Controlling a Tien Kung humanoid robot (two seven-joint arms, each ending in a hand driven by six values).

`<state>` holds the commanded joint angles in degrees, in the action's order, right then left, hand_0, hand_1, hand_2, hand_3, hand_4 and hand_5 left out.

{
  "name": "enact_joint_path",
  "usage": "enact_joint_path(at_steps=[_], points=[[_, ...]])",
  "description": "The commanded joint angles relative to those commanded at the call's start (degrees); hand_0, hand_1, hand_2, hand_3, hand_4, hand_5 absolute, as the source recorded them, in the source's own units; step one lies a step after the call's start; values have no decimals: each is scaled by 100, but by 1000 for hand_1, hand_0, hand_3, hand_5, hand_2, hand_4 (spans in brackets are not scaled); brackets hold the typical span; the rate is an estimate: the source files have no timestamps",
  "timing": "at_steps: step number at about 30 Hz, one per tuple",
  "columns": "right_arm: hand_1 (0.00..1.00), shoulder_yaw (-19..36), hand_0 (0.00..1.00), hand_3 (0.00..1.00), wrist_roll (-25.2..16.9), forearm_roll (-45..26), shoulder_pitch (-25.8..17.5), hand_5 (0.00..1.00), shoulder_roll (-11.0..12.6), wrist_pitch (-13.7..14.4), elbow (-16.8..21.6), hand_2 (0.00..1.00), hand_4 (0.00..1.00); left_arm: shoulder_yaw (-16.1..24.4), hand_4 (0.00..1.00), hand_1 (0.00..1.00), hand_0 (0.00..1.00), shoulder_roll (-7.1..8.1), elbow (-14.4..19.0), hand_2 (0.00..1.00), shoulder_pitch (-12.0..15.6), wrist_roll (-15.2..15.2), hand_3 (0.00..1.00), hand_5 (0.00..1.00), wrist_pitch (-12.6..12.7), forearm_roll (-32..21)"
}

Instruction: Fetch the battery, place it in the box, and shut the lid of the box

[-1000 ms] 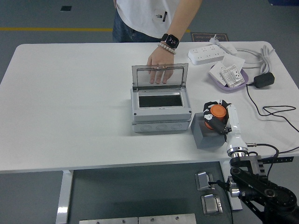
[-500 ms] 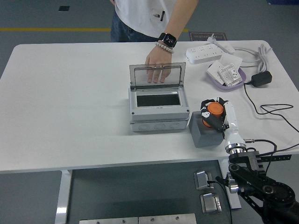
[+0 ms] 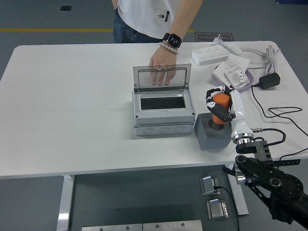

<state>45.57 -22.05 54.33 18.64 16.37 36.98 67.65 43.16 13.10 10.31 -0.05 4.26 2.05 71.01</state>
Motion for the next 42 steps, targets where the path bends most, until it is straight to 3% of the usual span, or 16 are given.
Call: enact_joint_path(at_steps=[5, 10, 15, 16, 21, 22, 27, 28, 34, 42], points=[[235, 130, 230, 276, 188, 281, 0, 2, 20, 0, 101, 240, 2, -7, 2, 594, 393, -6, 0, 527, 2, 5, 485, 2, 0, -3], [235, 368, 228, 284, 974, 1150, 79, 2, 95, -33, 350, 239, 2, -1, 2, 596, 393, -6, 0, 527, -5, 10, 486, 2, -1, 2], [235, 449, 228, 284, 2089, 2269, 322, 2, 239, -517, 552, 239, 2, 36, 2, 596, 393, -4, 0, 527, -7, 19, 486, 2, -2, 25], [256, 416, 136, 286, 2330, 2510, 401, 2, 270, -640, 573, 277, 2, 45, 2, 597, 392, -4, 0, 528, -5, 23, 487, 2, -3, 31], [256, 120, 136, 286, 3350, 3594, 799, 2, 358, -1203, 577, 277, 2, 102, 2, 597, 392, 4, 0, 528, 14, 48, 487, 2, -1, 69], [219, 36, 169, 284, 3543, 3835, 886, 2, 365, -1299, 566, 232, 2, 109, 2, 597, 392, 7, 0, 529, 18, 54, 487, 2, -2, 75], [219, -392, 169, 284, 4265, 4803, 1278, 2, 322, -1588, 510, 232, 2, 118, 2, 597, 392, 27, 0, 529, 39, 70, 487, 2, -3, 58], [238, -491, 112, 279, 4396, 4972, 1358, 2, 296, -1623, 496, 265, 2, 118, 2, 598, 392, 32, 0, 528, 44, 72, 487, 2, -4, 53], [240, -933, 112, 278, 4795, 5613, 1699, 2, 64, -1729, 404, 264, 2, 112, 2, 597, 391, 52, 0, 529, 70, 86, 486, 2, -13, 22], [239, -1373, 111, 277, 4852, 5626, 1981, 2, -324, -1739, 269, 261, 2, 104, 2, 597, 392, 72, 0, 528, 73, 95, 486, 2, -30, 2]])
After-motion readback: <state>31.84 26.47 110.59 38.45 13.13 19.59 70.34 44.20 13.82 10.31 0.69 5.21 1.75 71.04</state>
